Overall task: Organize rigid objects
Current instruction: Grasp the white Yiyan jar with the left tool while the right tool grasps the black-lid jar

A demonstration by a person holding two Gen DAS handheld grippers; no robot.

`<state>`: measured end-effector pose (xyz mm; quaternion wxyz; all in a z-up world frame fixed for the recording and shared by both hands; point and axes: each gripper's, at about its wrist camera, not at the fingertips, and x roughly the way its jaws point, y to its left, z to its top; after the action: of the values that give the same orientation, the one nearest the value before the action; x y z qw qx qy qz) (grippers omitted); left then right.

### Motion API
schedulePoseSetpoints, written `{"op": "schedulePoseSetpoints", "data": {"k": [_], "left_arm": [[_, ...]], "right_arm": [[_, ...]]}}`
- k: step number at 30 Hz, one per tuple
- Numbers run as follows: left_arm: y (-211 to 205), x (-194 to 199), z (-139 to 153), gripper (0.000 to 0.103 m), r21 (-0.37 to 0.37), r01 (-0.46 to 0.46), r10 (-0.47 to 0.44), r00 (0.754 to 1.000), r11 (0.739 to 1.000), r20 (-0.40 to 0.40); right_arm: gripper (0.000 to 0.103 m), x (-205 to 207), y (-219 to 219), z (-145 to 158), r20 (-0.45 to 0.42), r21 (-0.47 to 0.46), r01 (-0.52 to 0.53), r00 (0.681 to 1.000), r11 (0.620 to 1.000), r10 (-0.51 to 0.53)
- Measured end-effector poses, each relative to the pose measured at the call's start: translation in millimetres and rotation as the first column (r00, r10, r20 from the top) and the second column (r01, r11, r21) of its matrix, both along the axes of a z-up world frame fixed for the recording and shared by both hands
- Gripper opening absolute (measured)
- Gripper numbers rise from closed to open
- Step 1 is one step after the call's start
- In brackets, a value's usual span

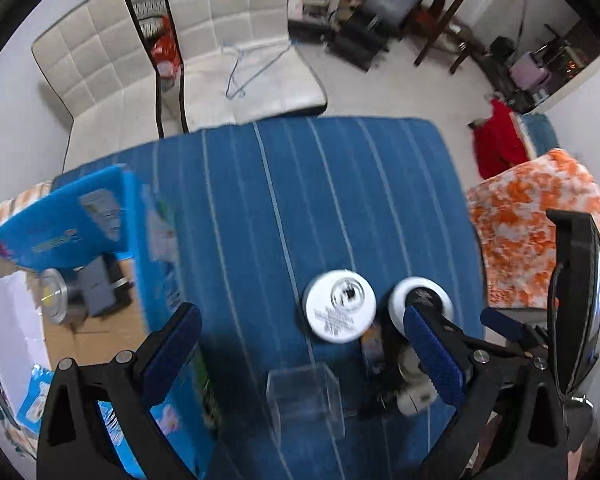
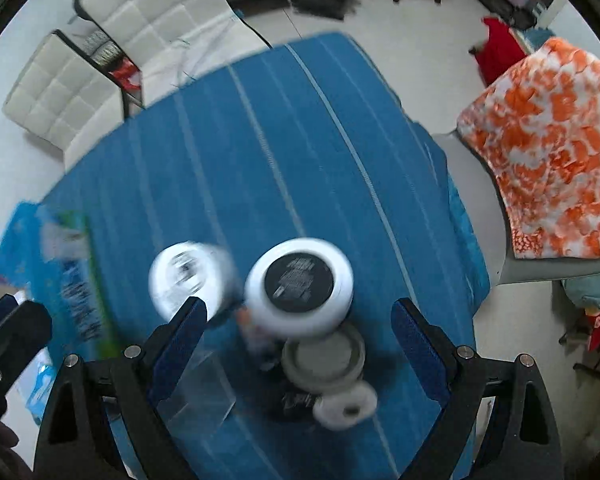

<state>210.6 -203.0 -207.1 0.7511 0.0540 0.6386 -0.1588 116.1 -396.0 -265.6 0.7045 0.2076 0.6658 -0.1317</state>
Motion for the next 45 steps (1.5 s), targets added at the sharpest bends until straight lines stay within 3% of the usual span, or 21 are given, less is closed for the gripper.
{"op": "schedulePoseSetpoints", "data": {"k": [4, 7, 8, 16, 23, 25, 26, 27, 29, 35, 45], "left_arm": [[-6.8, 14.1, -28.8, 0.103, 0.032, -0.002, 0.004, 0.998, 0.999, -0.058], [-11.4, 17.1, -43.2, 0.103, 0.049, 0.011, -0.007, 0.996, 0.999, -0.089], [-12.6, 17.1, -46.8, 0.103, 0.060, 0.015, -0.009, 0.996, 0.998, -0.093], [-27.8, 9.5, -76.0, 0.103, 0.050, 0.049, -0.040, 0.985, 0.998, -0.167], [-52.2, 0.7, -120.3, 0.102, 0.050, 0.073, -0.058, 0.966, 0.996, -0.253], [-50.2, -0.3, -127.3, 0.093, 0.034, 0.043, -0.032, 0.964, 0.999, -0.262], [-50.8, -2.0, -126.7, 0.090, 0.042, 0.043, -0.032, 0.970, 0.998, -0.241], [-52.7, -3.6, -124.5, 0.078, 0.056, 0.052, -0.039, 0.976, 0.997, -0.214], [-56.9, -8.0, -119.4, 0.066, 0.091, 0.076, -0.060, 0.984, 0.993, -0.168], [-45.7, -12.5, -111.9, 0.066, 0.052, 0.044, -0.035, 0.985, 0.998, -0.168], [-9.5, -27.9, -58.1, 0.066, -0.040, 0.022, -0.026, 0.995, 0.999, -0.098]], "right_arm": [[0.095, 11.7, -5.7, -36.5, -0.054, 0.085, 0.009, 0.999, 0.996, -0.004], [0.089, 15.2, -7.6, -58.1, -0.071, 0.134, 0.011, 0.997, 0.991, -0.002], [0.080, 15.8, -5.8, -63.4, -0.083, 0.123, -0.001, 0.996, 0.992, 0.011], [0.080, -4.8, -36.0, -56.0, -0.030, 0.024, 0.012, 0.999, 1.000, -0.012], [0.080, -25.1, -57.4, -61.8, -0.057, -0.018, 0.027, 0.998, 0.999, -0.028], [0.080, -30.2, -60.5, -64.2, -0.056, -0.013, 0.036, 0.998, 0.999, -0.036], [0.080, -30.0, -61.7, -65.2, -0.053, -0.021, 0.031, 0.998, 0.999, -0.032], [0.080, -29.8, -59.8, -64.6, -0.051, -0.030, 0.024, 0.998, 0.999, -0.025], [0.080, -30.0, -52.9, -62.4, -0.049, -0.042, 0.014, 0.999, 0.999, -0.016], [0.079, -26.9, -42.4, -53.0, -0.024, -0.070, 0.005, 1.000, 0.998, -0.006], [0.079, -29.3, -23.6, 1.1, 0.076, -0.072, 0.019, 0.997, 0.997, -0.013]]}}
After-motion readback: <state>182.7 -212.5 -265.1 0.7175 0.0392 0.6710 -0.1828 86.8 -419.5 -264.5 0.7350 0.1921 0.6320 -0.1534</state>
